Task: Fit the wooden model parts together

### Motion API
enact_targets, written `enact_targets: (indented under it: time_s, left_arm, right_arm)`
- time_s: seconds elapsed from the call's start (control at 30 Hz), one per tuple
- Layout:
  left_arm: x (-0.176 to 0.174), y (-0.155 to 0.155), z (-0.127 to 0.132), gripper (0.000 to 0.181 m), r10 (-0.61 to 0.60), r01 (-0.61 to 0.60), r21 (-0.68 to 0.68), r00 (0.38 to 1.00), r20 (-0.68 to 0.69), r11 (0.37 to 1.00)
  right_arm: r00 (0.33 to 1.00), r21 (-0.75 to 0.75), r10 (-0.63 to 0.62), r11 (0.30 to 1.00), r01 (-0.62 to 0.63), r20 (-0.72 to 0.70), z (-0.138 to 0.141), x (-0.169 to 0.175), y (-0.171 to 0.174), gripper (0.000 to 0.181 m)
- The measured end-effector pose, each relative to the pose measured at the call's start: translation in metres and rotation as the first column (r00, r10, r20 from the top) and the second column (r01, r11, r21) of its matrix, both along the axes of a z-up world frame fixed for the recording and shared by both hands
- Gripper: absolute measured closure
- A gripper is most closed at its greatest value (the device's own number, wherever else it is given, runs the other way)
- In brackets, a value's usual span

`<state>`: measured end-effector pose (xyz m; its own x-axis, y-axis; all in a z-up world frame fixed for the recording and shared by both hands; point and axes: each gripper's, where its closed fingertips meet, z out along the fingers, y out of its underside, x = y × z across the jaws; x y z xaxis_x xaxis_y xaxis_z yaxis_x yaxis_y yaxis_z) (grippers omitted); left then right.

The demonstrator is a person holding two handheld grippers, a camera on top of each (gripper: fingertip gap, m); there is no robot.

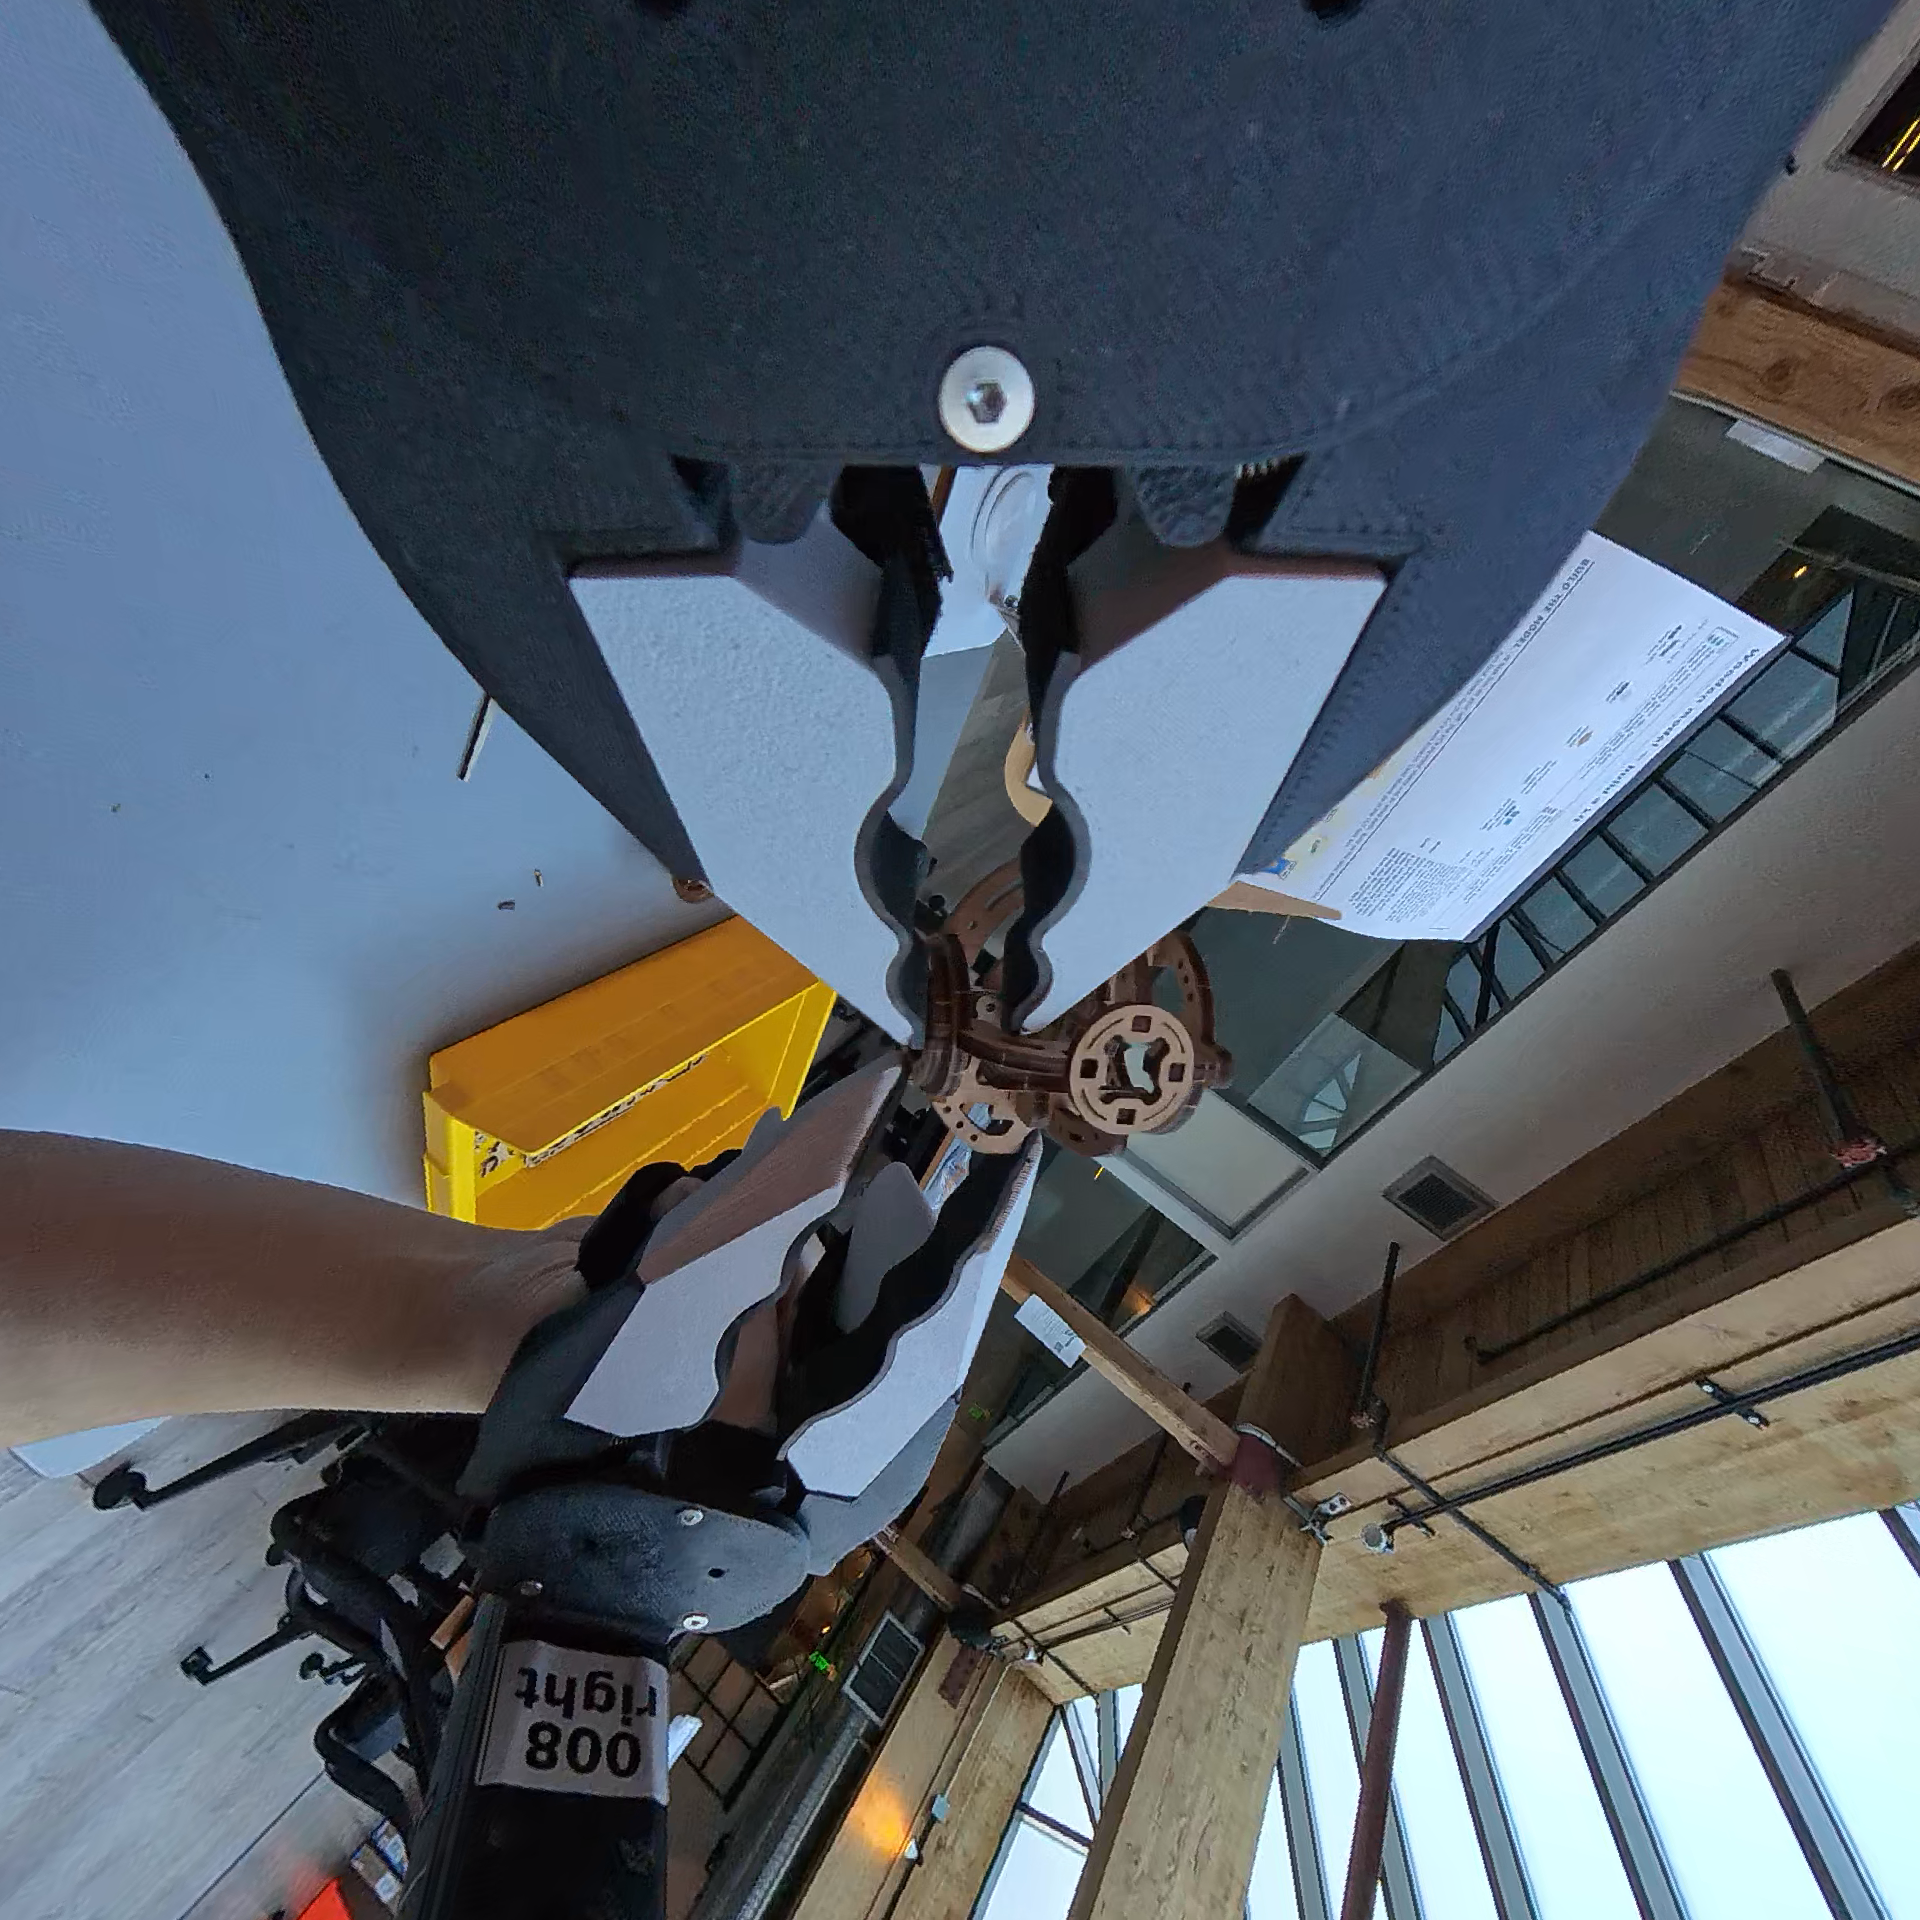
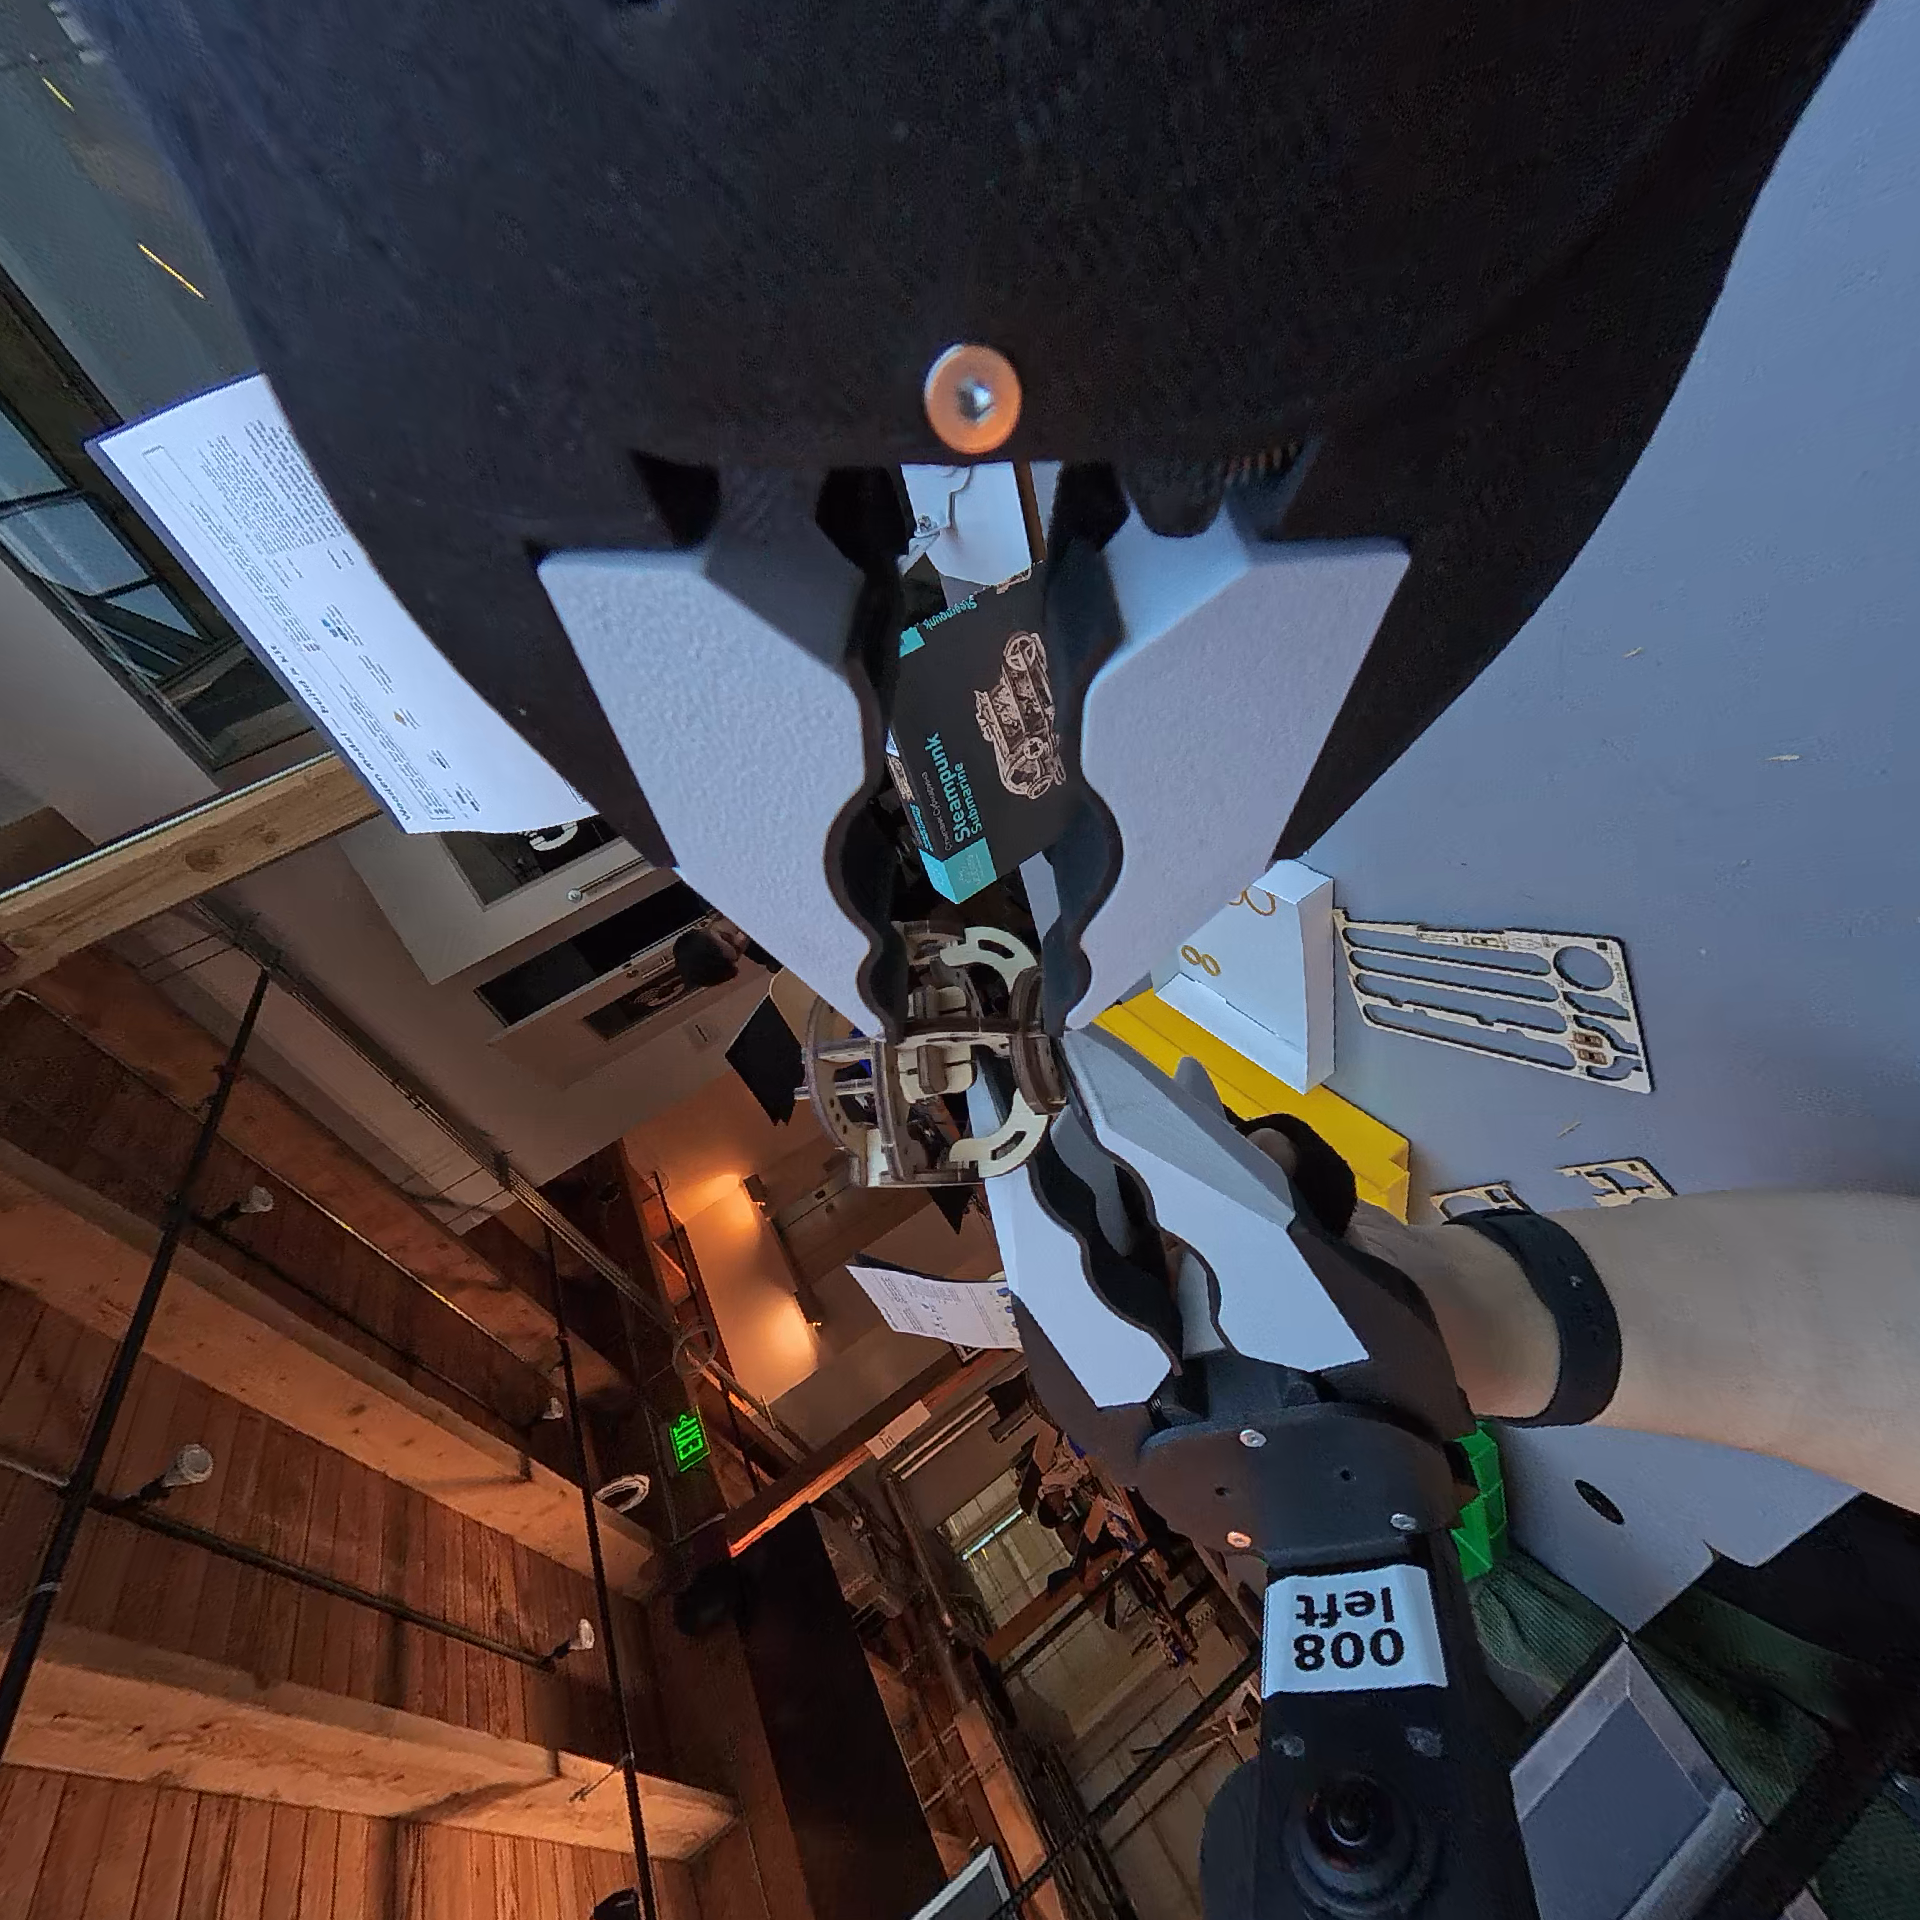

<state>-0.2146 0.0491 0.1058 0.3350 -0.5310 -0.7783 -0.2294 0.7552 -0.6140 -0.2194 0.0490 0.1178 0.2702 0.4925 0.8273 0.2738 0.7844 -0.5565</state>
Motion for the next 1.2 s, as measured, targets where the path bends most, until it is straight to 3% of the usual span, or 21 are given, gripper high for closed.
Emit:
enact_targets:
  time_s: [0.23,0.43,0.57,1.2]
  left_arm:
    - [-0.0029,0.0015,-0.0023,0.168,-0.024,0.023,-0.058,1.0,-0.011,0.998]
    - [-0.0048,-0.0025,-0.0016,0.162,-0.076,0.076,-0.119,0.997,0.001,0.99]
    - [-0.0068,-0.0046,0.0018,0.168,-0.105,0.108,-0.142,0.994,0.029,0.984]
    - [-0.0052,-0.0052,0.006,0.169,-0.1,0.107,-0.118,0.993,0.061,0.987]
  right_arm:
    - [0.999,-0.074,0.034,0.997,-0.035,-0.018,-0.0016,-0.0023,0.0036,0.156]
    - [0.999,-0.051,0.033,0.998,-0.035,-0.032,0.0005,-0.0047,0.0013,0.156]
    - [0.998,-0.025,0.045,0.999,-0.046,-0.036,0.0019,-0.0063,-0.003,0.157]
    - [0.998,-0.001,0.041,0.999,-0.041,-0.053,0.005,-0.0038,-0.0036,0.156]
